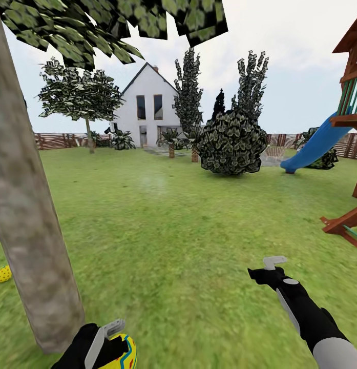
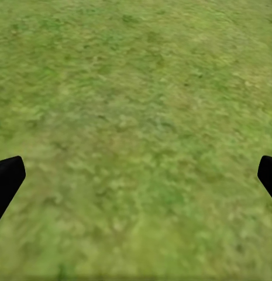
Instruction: Take the three Easter eggs out of the wicker basket on the lawn in the garden, then place them on the lawn next to a single tree (choose any tree) so that all three eggs are next to the same tree and none are left in the basket.
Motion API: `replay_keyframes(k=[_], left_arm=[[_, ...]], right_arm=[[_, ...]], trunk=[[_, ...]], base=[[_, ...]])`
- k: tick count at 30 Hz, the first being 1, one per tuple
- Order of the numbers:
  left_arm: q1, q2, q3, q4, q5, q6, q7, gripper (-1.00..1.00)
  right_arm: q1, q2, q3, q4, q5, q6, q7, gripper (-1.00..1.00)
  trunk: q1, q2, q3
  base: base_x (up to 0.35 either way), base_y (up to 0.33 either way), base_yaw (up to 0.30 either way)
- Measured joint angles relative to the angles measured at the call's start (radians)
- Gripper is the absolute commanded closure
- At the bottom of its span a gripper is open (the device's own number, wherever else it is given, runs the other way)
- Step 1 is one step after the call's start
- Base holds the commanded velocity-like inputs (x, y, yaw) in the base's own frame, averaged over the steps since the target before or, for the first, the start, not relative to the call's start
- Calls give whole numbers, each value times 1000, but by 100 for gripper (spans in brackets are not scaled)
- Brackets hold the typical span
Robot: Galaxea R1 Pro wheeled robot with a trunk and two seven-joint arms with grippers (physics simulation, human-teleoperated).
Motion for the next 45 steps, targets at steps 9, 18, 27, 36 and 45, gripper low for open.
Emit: replay_keyframes(k=[9, 18, 27, 36, 45], left_arm=[[0, 3, 7, -1, 0, 0, 0, 100], [0, 2, 7, -2, 1, 0, 0, 100], [0, 5, 11, -3, 1, 0, 0, 100], [0, 8, 11, -4, 1, 0, 0, 100], [0, 70, 12, -7, 1, 0, -1, 100]], right_arm=[[0, 0, 0, 0, 1, 0, 1, -100], [0, 0, 0, 0, 0, 0, 0, -100], [0, 0, 0, 0, 2, 0, 0, -100], [0, 0, 0, 0, 3, 0, 0, -100], [0, 0, 0, 1, 3, 0, -1, -100]], trunk=[[35, -63, -28], [69, -126, -56], [104, -189, -85], [138, -252, -113], [173, -315, -141]], base=[[0, 0, 0], [0, 0, 0], [0, 0, 0], [0, 0, 0], [0, 0, 0]])
